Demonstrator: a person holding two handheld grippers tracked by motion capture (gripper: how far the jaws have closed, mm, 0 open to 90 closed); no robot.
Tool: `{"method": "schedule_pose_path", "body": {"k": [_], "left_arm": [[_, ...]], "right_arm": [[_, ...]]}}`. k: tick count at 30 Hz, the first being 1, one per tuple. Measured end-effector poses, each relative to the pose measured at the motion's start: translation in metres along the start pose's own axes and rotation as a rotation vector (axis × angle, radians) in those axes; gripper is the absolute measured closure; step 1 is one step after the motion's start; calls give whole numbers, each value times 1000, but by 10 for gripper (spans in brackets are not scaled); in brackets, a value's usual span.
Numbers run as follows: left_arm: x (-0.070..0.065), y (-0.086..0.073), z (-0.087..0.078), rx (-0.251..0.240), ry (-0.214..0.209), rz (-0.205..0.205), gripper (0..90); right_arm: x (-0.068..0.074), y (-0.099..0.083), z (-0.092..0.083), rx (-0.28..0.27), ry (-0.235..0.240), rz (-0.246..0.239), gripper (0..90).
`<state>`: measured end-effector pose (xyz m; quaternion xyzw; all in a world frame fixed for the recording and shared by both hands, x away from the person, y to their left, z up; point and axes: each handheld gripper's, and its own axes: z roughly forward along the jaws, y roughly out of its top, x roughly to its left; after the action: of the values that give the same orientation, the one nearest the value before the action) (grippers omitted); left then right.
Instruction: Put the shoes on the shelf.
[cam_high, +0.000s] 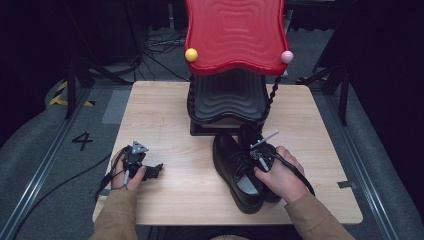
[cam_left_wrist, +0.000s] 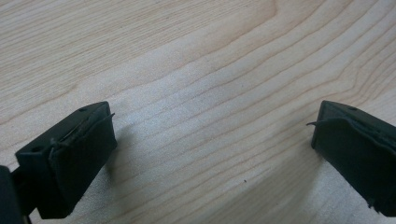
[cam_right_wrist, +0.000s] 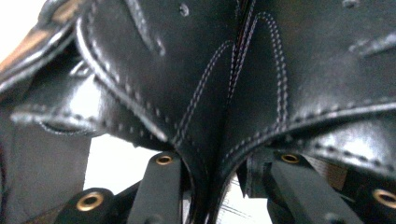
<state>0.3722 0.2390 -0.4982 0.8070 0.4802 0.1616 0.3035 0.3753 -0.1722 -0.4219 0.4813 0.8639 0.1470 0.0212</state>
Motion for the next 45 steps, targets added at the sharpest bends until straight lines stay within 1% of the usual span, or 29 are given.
{"method": "schedule_pose_path", "body": {"k": [1,5,6,7,10,13,14,18,21,24,26,30,33,35,45], "left_arm": [[0,0,0,0,0,0,1],[0,0,0,0,-1,2,0],[0,0,0,0,-1,2,0],[0,0,0,0,-1,1,0],[0,0,0,0,-1,2,0],[0,0,0,0,-1,2,0],[1,0,0,-2,2,5,0],[1,1,0,-2,1,5,0],[1,1,0,-1,1,4,0],[1,1,0,-1,1,4,0],[1,1,0,-1,1,4,0],[1,1,0,-1,1,5,0],[1,1,0,-2,1,5,0],[1,1,0,-1,1,4,0],[1,1,0,-1,0,3,0]], "right_arm": [[1,3,0,25,-14,5,756],[2,10,1,73,-19,15,766],[2,10,1,73,-19,15,766],[2,12,2,84,-18,27,771],[2,13,2,96,-21,29,774],[1,16,2,117,-22,57,788],[1,17,2,122,-22,69,791],[1,18,2,132,-20,68,800],[0,19,1,139,-17,91,812],[1,19,0,136,-28,110,822],[-1,19,-2,135,-22,129,825],[-2,18,-12,138,-1,133,826],[-1,15,-23,138,29,135,826],[-1,13,-30,137,39,129,826],[-4,10,-65,156,50,123,826]]}}
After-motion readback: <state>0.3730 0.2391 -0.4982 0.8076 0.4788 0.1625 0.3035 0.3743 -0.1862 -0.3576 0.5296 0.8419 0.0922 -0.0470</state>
